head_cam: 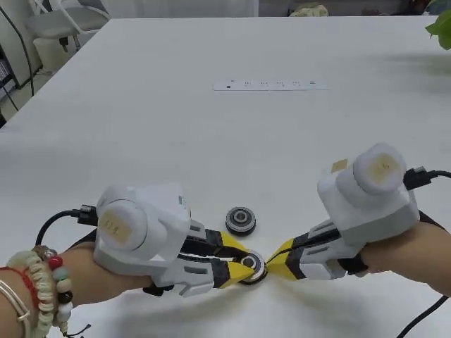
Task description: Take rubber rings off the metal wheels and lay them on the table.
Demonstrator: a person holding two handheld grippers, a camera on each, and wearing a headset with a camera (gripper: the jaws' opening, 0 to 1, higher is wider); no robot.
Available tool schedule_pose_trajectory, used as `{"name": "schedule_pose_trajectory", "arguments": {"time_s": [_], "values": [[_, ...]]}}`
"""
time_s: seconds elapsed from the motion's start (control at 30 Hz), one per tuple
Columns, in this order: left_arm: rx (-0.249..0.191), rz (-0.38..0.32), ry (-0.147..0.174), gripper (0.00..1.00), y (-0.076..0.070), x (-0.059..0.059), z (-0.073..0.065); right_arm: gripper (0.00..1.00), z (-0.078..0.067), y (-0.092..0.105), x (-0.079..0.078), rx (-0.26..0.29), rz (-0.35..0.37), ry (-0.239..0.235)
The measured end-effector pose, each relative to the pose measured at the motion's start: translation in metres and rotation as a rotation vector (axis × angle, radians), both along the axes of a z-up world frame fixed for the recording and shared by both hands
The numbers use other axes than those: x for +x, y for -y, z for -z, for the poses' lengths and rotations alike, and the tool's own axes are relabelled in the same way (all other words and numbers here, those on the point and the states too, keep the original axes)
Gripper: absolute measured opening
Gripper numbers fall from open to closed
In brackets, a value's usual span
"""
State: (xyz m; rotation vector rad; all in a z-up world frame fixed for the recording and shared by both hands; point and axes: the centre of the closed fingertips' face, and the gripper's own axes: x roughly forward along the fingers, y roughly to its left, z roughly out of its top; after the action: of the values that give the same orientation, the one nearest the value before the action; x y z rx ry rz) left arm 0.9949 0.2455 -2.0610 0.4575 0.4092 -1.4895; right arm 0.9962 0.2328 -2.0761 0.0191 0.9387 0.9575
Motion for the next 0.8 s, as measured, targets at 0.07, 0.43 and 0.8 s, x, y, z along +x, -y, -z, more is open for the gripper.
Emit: {"name": "schedule_pose_trajectory", "arguments": {"time_s": [0.07, 0.43, 0.8], "values": [[-0.001, -0.002, 0.001, 0.08, 0.000, 0.000, 0.000, 0.00, -0.002, 0.002, 0.005, 0.004, 0.016, 0.017], [-0.003, -0.003, 0.001, 0.08, 0.001, 0.001, 0.000, 0.00, -0.004, 0.001, 0.002, 0.088, 0.082, -0.068], [0.000, 0.001, 0.005, 0.08, 0.001, 0.000, 0.000, 0.00, -0.010, -0.005, 0.000, 0.124, 0.083, -0.072]]}}
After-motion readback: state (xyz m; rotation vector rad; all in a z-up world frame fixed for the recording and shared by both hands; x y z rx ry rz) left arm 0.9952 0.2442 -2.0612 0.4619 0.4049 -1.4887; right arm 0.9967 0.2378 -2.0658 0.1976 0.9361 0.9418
